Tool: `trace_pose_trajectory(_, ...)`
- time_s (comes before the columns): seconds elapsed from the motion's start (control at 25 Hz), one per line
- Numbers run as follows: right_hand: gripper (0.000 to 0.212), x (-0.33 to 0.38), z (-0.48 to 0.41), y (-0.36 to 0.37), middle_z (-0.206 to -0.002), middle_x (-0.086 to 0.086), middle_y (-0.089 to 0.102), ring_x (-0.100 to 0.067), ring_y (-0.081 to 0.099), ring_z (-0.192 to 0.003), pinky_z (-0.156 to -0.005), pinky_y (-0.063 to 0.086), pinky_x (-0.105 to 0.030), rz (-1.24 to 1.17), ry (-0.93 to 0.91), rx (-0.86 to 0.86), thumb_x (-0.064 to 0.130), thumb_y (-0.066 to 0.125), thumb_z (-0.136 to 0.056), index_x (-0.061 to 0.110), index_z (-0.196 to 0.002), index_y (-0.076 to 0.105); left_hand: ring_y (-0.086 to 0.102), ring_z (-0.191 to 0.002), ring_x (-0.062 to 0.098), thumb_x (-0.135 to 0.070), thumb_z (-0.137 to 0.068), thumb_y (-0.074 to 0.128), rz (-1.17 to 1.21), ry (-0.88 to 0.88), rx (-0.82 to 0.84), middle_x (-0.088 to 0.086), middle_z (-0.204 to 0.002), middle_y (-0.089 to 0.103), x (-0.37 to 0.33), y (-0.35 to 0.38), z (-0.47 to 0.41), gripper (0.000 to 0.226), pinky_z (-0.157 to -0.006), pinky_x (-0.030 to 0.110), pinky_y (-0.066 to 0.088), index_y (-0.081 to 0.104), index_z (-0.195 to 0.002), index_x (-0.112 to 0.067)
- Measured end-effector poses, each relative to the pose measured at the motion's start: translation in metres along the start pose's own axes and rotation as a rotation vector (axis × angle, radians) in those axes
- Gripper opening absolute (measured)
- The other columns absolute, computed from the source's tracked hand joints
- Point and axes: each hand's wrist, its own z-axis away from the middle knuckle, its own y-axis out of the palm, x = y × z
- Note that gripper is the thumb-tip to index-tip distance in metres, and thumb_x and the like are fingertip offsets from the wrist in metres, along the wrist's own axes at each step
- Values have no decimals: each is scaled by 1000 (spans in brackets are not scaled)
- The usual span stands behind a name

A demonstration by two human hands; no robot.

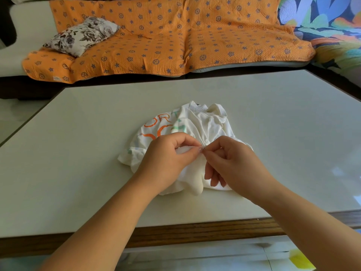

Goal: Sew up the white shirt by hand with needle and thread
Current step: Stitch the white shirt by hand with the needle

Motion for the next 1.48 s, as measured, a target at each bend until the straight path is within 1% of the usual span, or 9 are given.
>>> trace_pose_trajectory(0.24,7,-1,-4,2,-69,-7,73,-22,67,-56,-53,54,-27,-136,3,9,16,54,-99,10,-101,52,62,-88,-14,-26,-87,71,53,-79,34,-20,-90,72,4,1,-1,11,-78,3,45,77,-96,-27)
trace_pose_trajectory(0.36,13,-1,-7,2,-76,-11,74,-30,71,-70,-62,60,-31,-262,34,70,13,52,-100,13,-112,57,63,-84,-11,-25,-87,71,-45,-34,38,-22,-83,71,6,2,-2,11,-77,7,46,77,-91,-32)
trace_pose_trajectory(0.52,14,-3,-7,6,-74,-6,74,-23,72,-69,-67,59,-38,-159,12,15,15,51,-100,18,-101,65,62,-84,-5,-30,-85,71,-129,18,32,-26,-79,65,9,5,-2,12,-77,18,47,74,-81,-41)
trace_pose_trajectory(0.76,15,-5,-21,1,-80,11,68,3,57,-67,-62,42,-8,9,-86,-297,25,61,-92,31,-82,70,61,-83,-13,-25,-84,73,-61,-7,45,-35,-75,65,5,1,-5,20,-73,2,39,71,-76,-43)
trace_pose_trajectory(0.96,13,3,-34,-17,-73,-9,72,-17,63,-51,-46,48,-23,-841,149,-151,10,44,-102,9,-92,53,60,-83,-16,-22,-86,73,-13,-54,126,-35,-78,66,5,-1,-3,18,-72,-1,38,72,-79,-39)
trace_pose_trajectory(1.08,10,1,-40,-22,-66,-14,66,-32,74,-76,-64,61,-37,-1107,172,-104,5,41,-101,6,-96,50,60,-87,-16,-23,-86,72,25,-85,178,-30,-84,69,5,-5,-3,14,-75,0,39,75,-83,-36)
trace_pose_trajectory(1.24,11,-11,-51,-31,-67,-1,71,-20,73,-90,-91,53,-39,-624,38,-375,15,49,-100,20,-94,56,62,-95,-10,-25,-86,72,89,-141,241,-22,-92,72,6,-11,-3,10,-82,7,42,76,-88,-34)
trace_pose_trajectory(1.36,9,-15,-54,-42,-78,4,74,-13,67,-77,-70,47,-23,-197,-47,-533,26,53,-98,32,-93,58,63,-93,-7,-25,-85,73,114,-159,279,-19,-90,73,6,-15,-3,13,-84,11,43,76,-82,-37)
trace_pose_trajectory(1.48,15,-17,-51,-49,-73,5,71,-8,60,-59,-49,40,-18,30,-91,-445,22,54,-97,31,-109,57,64,-91,-8,-23,-85,73,125,-161,303,-19,-88,72,6,-16,-3,17,-80,7,44,76,-79,-39)
